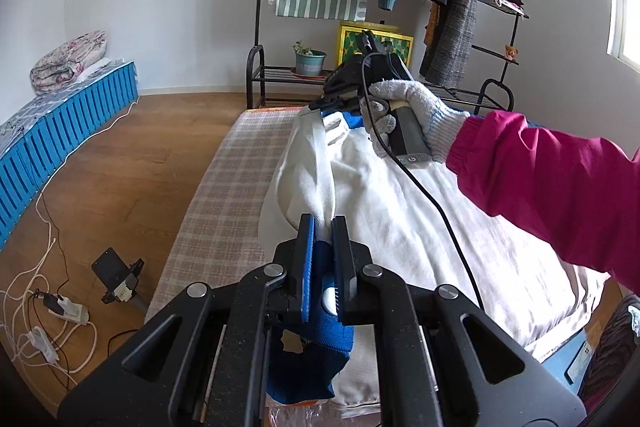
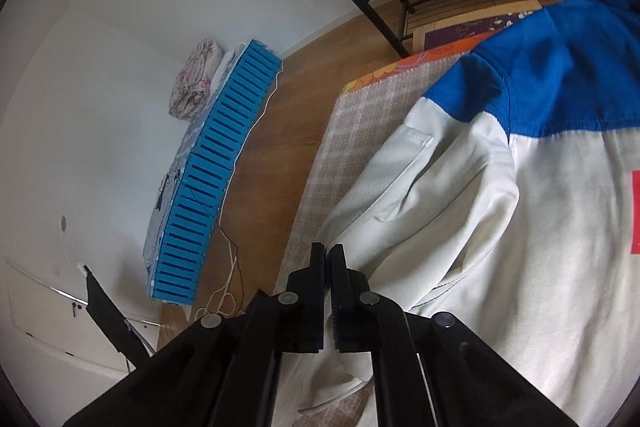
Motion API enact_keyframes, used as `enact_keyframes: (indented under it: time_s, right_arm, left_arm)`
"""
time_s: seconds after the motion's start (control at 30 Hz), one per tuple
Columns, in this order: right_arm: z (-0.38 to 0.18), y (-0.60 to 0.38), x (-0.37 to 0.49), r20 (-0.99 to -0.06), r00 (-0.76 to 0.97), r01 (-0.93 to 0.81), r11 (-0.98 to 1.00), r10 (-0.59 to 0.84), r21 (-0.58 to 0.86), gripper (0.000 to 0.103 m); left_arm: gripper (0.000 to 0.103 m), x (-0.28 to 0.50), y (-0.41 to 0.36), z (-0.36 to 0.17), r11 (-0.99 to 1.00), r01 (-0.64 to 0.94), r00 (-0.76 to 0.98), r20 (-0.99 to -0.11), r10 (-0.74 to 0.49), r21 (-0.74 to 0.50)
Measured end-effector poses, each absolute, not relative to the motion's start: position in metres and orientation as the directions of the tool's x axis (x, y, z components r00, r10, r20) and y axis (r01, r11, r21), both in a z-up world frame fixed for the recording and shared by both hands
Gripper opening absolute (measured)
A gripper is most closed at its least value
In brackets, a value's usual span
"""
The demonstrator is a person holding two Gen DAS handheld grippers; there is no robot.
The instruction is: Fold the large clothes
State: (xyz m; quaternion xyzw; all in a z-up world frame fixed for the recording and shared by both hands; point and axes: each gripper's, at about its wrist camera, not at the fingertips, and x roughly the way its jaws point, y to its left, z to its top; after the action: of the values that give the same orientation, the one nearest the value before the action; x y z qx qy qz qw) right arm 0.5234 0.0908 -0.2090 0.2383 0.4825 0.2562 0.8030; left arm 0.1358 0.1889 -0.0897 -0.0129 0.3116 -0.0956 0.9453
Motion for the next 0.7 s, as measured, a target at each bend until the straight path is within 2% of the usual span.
enact_keyframes:
  time_s: [0.17,0.3,0.53,0.7]
  right_arm:
    - [-0.169,0.068,0.502,-0.685,0.459,-0.249,0.822,0.566,0.512,0.000]
    - [-0.163,0.024,0.473,-0.719,0.483,-0.234,0.865,0.499,0.443,0.000]
    - [-0.217,-0.069,0.421,-0.810,0.431,-0.079,0.911,0.398,0.405,0.000]
    - [-0.260,-0.086,0.411,-0.854,0.358,-0.026,0.918,0.378,0.396,0.000]
  left_arm:
    - [0.006,0.116,0.154,-0.082,0.962,0.272,0.778,-0.580,-0.242,-0.036]
    - [0.006,0.098,0.117,-0.089,0.931,0.366,0.737,-0.610,-0.290,0.001]
    - [0.006,0.072,0.068,-0.126,0.878,0.479,0.611,-0.711,-0.347,-0.016]
    - [0.012,0.064,0.056,-0.143,0.871,0.489,0.544,-0.763,-0.349,-0.049]
